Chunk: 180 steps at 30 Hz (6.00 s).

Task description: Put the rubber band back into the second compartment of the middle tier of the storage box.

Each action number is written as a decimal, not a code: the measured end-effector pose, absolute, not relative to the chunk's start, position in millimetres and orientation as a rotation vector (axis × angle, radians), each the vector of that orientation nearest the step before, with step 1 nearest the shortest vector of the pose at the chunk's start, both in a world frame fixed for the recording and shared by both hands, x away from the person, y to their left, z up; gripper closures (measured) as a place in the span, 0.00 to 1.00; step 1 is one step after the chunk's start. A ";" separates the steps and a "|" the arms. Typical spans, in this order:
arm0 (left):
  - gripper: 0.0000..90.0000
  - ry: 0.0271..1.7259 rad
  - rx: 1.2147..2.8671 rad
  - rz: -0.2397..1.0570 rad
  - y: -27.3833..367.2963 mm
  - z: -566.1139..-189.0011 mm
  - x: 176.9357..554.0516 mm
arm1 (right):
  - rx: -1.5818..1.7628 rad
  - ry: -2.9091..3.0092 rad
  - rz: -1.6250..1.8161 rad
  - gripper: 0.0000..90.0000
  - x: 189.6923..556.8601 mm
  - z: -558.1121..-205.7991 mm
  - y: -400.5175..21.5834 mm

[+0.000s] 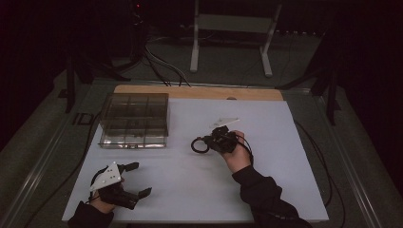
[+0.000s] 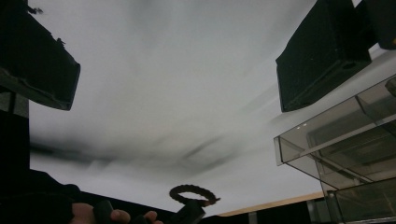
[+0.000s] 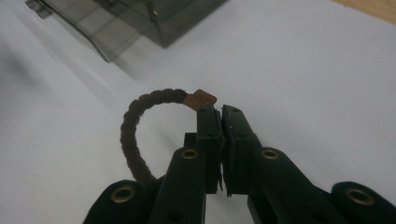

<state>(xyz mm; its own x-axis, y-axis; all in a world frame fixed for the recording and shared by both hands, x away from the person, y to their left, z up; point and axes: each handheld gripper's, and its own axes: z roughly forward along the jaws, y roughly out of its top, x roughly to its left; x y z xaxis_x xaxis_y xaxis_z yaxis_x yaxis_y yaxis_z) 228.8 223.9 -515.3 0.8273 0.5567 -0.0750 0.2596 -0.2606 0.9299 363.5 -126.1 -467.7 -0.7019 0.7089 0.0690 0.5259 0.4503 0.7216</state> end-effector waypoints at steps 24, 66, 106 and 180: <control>0.00 0.613 1.850 0.321 225.3 -514.9 227.7 | 0.959 2.534 1.162 0.96 375.3 -446.5 -33.7; 0.00 0.609 1.833 0.321 226.7 -513.0 225.6 | 0.931 2.597 1.152 0.96 404.5 -460.3 87.6; 0.00 0.604 1.840 0.318 225.8 -513.5 226.0 | 0.963 2.637 1.037 0.92 411.6 -482.5 103.1; 0.00 0.589 1.863 0.313 221.3 -515.3 229.5 | 0.804 2.470 1.387 0.00 382.6 -405.1 -42.8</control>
